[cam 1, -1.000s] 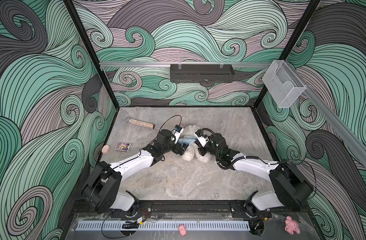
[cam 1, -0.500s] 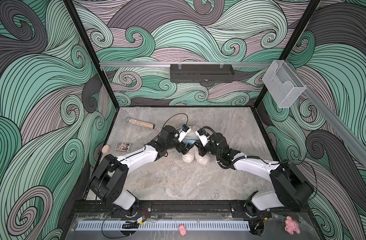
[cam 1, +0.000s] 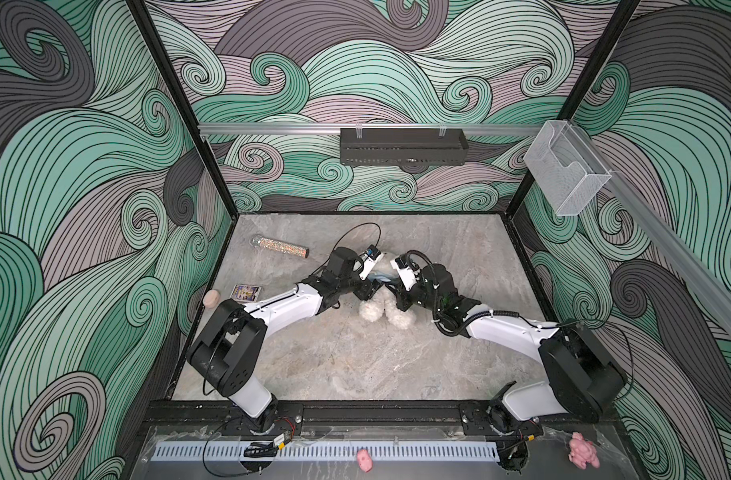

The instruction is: Dress the teddy bear

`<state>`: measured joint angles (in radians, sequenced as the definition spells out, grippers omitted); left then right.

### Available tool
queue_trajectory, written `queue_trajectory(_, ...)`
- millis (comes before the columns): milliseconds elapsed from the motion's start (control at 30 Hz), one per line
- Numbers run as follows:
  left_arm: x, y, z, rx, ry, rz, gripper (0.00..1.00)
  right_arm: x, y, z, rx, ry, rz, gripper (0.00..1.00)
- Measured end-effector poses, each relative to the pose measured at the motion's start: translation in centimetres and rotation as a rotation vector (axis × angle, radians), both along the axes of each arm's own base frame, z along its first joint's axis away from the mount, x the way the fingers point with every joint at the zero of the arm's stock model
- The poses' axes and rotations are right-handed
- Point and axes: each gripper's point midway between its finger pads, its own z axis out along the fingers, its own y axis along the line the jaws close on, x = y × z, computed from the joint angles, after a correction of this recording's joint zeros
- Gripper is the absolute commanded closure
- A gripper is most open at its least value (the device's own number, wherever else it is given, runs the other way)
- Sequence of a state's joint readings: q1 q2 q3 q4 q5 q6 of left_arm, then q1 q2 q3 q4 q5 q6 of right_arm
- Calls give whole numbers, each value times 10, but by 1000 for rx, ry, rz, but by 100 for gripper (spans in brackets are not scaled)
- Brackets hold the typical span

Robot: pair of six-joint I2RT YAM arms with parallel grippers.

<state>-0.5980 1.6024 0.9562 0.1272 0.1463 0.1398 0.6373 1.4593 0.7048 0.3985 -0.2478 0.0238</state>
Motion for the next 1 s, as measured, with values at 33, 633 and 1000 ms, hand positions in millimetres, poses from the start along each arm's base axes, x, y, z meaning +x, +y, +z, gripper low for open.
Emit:
queue_trajectory(33, 2, 2, 0, 3, -1, 16, 34, -1, 1, 1, 5, -1, 7, 97)
queue_trajectory(633, 39, 7, -40, -103, 98, 360, 46, -1, 11, -17, 68, 4, 32, 99)
queue_trajectory(1000, 33, -7, -54, -236, 260, 405, 67, -23, -20, -35, 49, -53, -56, 100)
